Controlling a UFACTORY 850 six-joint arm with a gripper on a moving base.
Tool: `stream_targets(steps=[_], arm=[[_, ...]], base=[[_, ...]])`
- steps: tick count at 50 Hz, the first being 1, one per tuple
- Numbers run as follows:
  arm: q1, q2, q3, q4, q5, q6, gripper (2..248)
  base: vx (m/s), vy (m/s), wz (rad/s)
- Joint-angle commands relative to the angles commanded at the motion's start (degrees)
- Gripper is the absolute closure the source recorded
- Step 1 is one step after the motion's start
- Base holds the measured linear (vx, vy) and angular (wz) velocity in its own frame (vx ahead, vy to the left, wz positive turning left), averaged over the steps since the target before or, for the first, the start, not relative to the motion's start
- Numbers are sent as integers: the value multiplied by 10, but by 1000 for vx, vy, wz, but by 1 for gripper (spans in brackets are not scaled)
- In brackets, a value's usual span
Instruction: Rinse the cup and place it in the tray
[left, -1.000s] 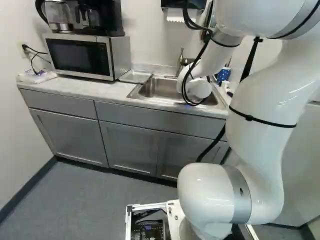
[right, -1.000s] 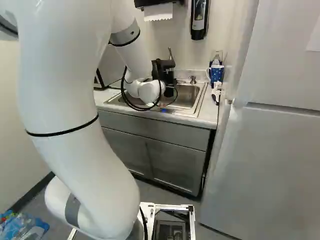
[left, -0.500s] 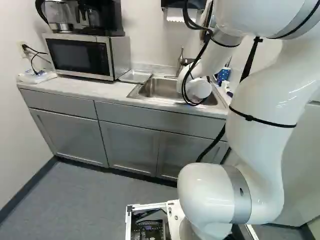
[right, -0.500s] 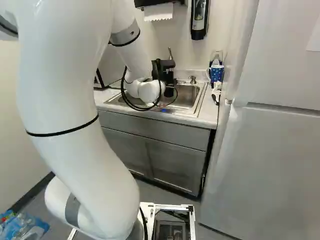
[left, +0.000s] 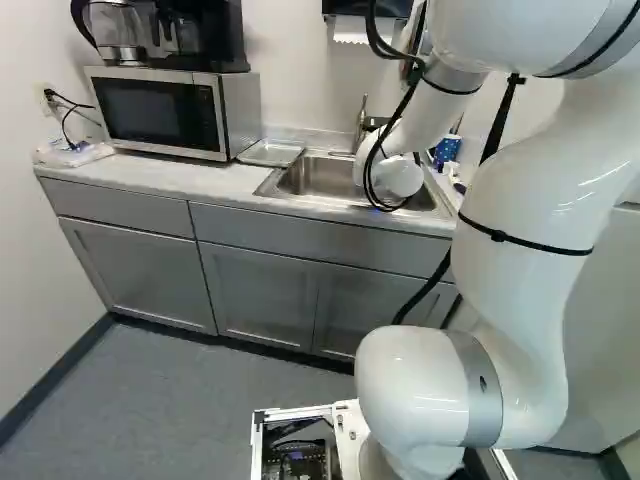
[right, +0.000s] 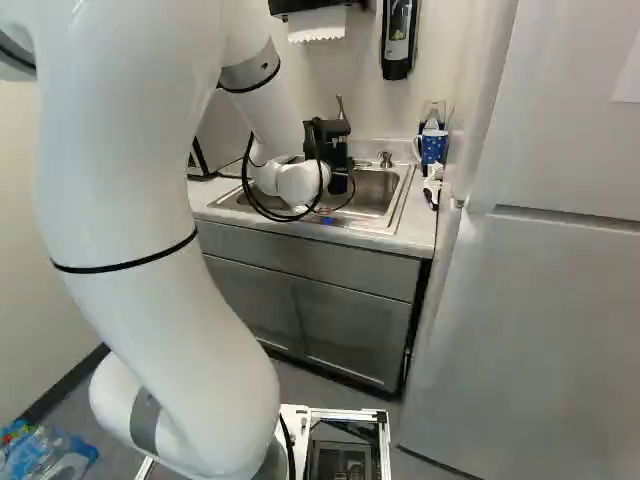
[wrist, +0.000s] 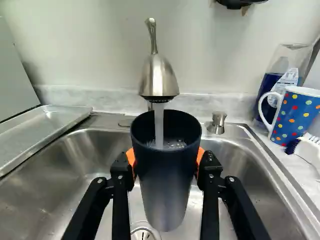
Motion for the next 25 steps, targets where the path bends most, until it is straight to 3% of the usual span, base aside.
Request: stream_targets(steps=[25], arm=[[0,0,0,0,0,0,124]], base=[[0,0,0]])
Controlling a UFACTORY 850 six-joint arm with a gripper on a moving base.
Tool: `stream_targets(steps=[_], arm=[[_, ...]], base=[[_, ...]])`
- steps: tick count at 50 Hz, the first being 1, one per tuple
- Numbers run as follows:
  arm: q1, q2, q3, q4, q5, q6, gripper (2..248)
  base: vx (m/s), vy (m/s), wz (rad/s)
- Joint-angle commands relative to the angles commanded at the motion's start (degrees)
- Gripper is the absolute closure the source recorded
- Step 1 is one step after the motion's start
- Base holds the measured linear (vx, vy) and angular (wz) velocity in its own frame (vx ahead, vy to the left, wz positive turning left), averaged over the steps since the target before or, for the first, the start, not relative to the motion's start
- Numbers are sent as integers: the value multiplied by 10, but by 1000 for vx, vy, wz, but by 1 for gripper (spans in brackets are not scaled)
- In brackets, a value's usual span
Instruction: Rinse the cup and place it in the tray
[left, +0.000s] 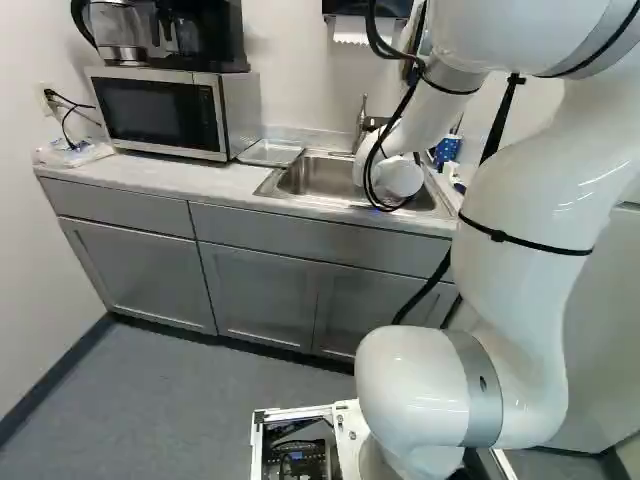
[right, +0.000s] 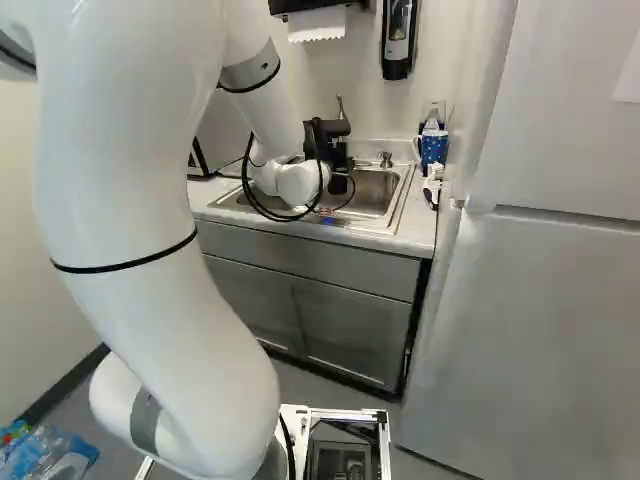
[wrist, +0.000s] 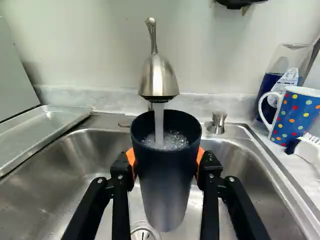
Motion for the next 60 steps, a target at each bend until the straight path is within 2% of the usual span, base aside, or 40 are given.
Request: stream_targets(steps=[29,60], arm=[[2,1,1,0,0,0,124],[50,11,12,0,0,0,124]], base=[[0,0,0],[0,0,0]])
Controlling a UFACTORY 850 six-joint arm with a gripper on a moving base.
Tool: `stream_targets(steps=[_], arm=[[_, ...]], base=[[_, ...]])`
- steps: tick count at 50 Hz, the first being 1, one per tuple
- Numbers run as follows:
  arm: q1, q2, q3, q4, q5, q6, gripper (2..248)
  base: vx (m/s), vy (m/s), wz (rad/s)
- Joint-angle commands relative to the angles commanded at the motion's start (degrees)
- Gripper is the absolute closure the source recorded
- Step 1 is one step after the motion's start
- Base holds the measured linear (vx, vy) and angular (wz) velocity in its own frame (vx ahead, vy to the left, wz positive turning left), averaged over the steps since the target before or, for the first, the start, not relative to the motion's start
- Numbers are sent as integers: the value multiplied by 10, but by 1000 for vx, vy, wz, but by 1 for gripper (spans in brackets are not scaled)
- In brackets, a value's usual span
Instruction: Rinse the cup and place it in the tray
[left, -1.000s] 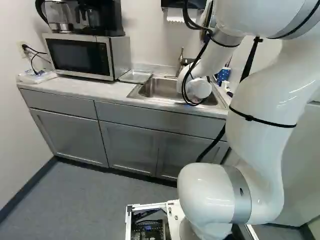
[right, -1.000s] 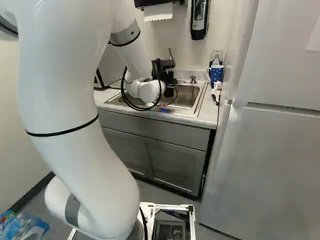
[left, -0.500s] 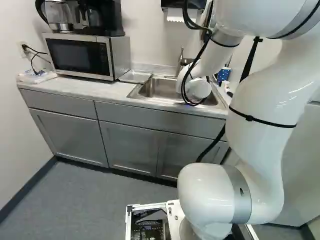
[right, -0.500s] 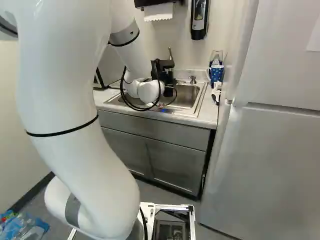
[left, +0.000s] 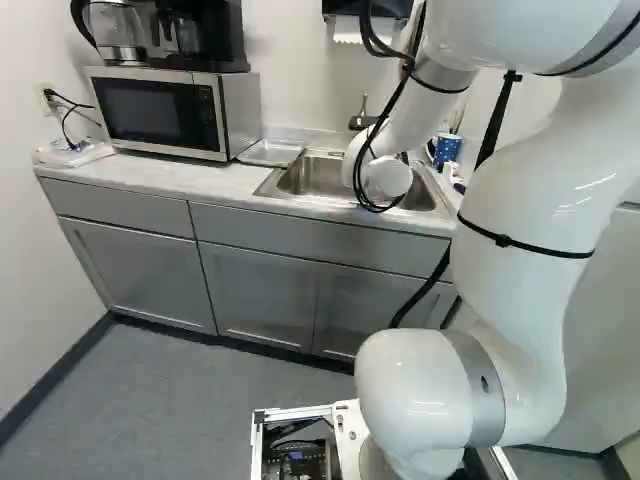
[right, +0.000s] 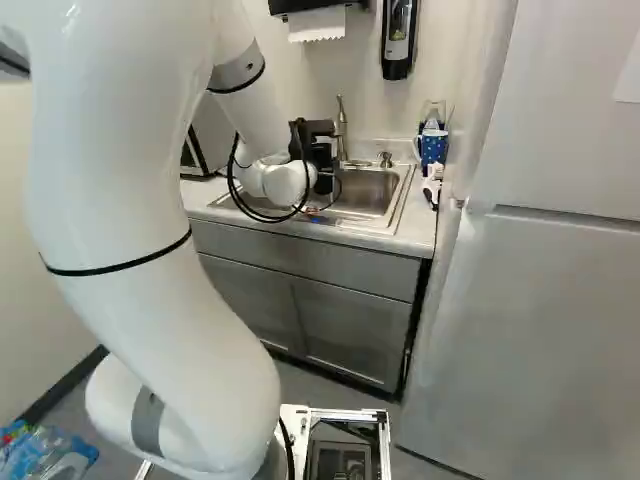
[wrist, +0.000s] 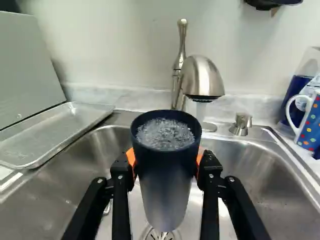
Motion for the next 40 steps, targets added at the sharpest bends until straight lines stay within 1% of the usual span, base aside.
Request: stream_targets(steps=[22,40], arm=[[37,-4,-6,0,0,0,124],[65,-5,-30,0,0,0,124]], base=[[0,0,0],[0,0,0]])
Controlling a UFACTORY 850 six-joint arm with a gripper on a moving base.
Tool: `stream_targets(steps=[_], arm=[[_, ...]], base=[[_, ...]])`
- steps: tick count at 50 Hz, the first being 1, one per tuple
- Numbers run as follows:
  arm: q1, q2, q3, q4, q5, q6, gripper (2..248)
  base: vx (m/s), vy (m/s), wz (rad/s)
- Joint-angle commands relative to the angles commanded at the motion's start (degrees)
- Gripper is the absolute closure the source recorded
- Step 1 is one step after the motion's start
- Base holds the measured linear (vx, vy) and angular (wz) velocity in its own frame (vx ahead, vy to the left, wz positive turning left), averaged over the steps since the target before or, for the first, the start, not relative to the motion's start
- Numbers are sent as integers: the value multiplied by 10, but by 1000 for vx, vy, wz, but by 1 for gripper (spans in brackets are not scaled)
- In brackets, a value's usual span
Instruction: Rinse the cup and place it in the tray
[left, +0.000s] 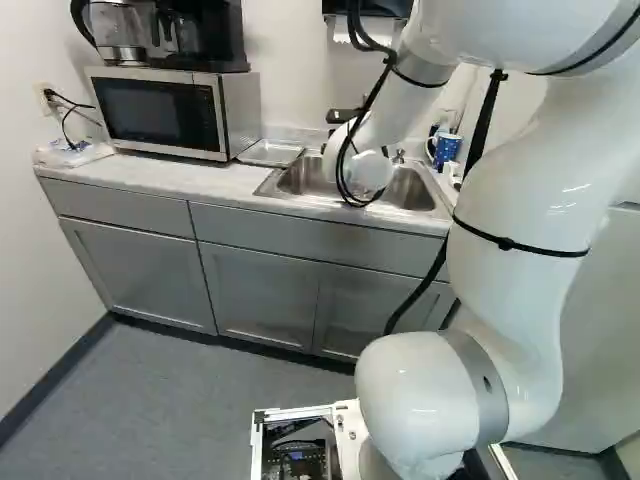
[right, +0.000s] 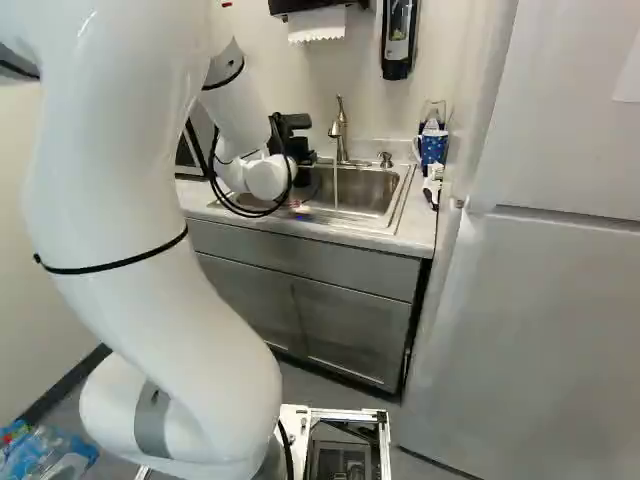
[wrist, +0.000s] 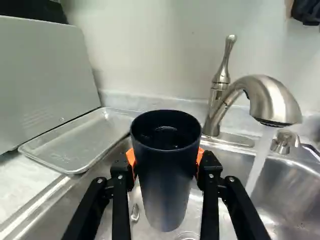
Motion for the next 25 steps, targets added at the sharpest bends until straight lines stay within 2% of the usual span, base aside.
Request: stream_targets(steps=[25], arm=[[27,9,-22,0,-15,0,124]], base=[[0,0,0]])
